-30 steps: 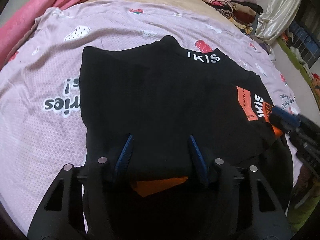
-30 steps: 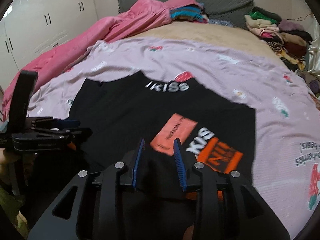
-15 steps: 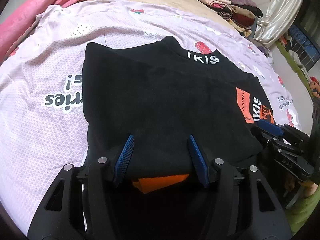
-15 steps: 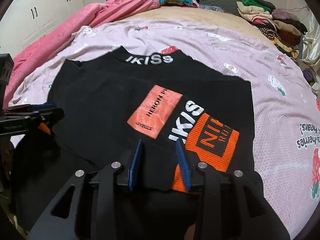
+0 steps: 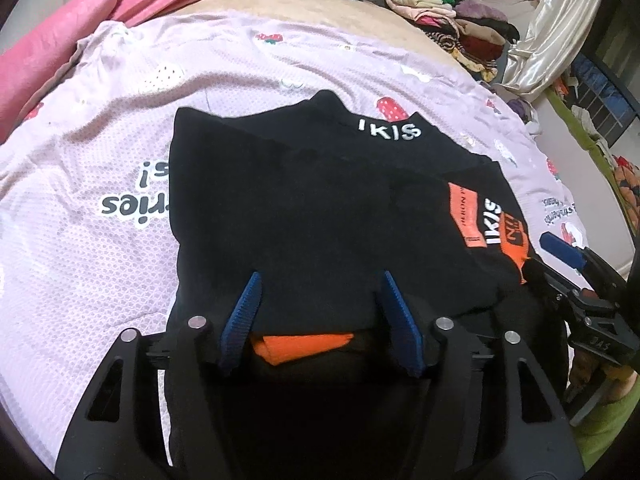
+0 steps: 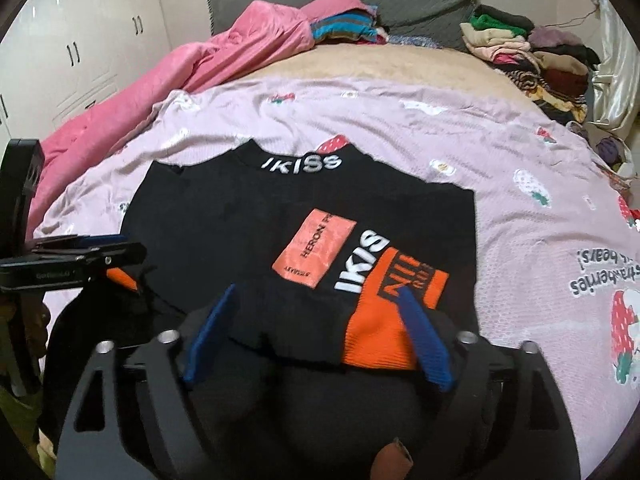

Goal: Fold small clothes

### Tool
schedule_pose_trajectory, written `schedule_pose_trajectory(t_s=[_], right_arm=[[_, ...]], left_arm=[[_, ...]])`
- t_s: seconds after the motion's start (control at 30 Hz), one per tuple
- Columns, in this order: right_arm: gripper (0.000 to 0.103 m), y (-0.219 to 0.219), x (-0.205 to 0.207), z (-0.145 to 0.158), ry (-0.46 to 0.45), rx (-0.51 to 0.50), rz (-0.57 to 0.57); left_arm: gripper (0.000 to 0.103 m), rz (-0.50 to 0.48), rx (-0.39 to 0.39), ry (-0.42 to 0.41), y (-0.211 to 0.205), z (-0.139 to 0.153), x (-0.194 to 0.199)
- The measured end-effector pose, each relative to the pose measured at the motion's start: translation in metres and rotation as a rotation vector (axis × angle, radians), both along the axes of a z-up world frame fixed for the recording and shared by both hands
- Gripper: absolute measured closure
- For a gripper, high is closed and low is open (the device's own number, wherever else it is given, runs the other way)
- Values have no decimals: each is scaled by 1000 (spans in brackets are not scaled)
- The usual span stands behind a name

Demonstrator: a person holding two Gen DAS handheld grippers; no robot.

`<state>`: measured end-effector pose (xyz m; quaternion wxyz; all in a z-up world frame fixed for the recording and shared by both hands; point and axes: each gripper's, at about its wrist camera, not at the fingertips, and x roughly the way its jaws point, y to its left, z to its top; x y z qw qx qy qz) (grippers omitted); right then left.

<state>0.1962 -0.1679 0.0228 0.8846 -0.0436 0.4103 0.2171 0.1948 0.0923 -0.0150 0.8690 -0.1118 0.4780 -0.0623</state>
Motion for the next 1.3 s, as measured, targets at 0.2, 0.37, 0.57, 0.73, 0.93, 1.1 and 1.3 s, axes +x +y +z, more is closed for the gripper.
schedule_pose_trajectory(t_s=[0.2,0.37,0.57,0.73,0.93,1.1,1.3], right_arm=[[8,-7,-5,10,-24,21,-18],[7,-12,-7,16,-34,31,-33],[6,-14,-11,22,-52,39,-38],[6,-14,-14,25,-61,43,-41],[6,-13,-17,29,-73,47,-39],[6,-11,-21,35,-87,47,-37],[6,-9,-29,46,-111,49,-27]], left_arm=[[33,-8,10,-32,-6,14,-4],[23,-4,16,-50,-7,23,-8],[10,11,11,-72,-7,32,-12],[10,22,19,-80,-7,36,-15],[10,28,23,-84,-6,39,-18],[10,26,31,-98,-7,46,-23],[10,25,37,-121,-8,56,-31]])
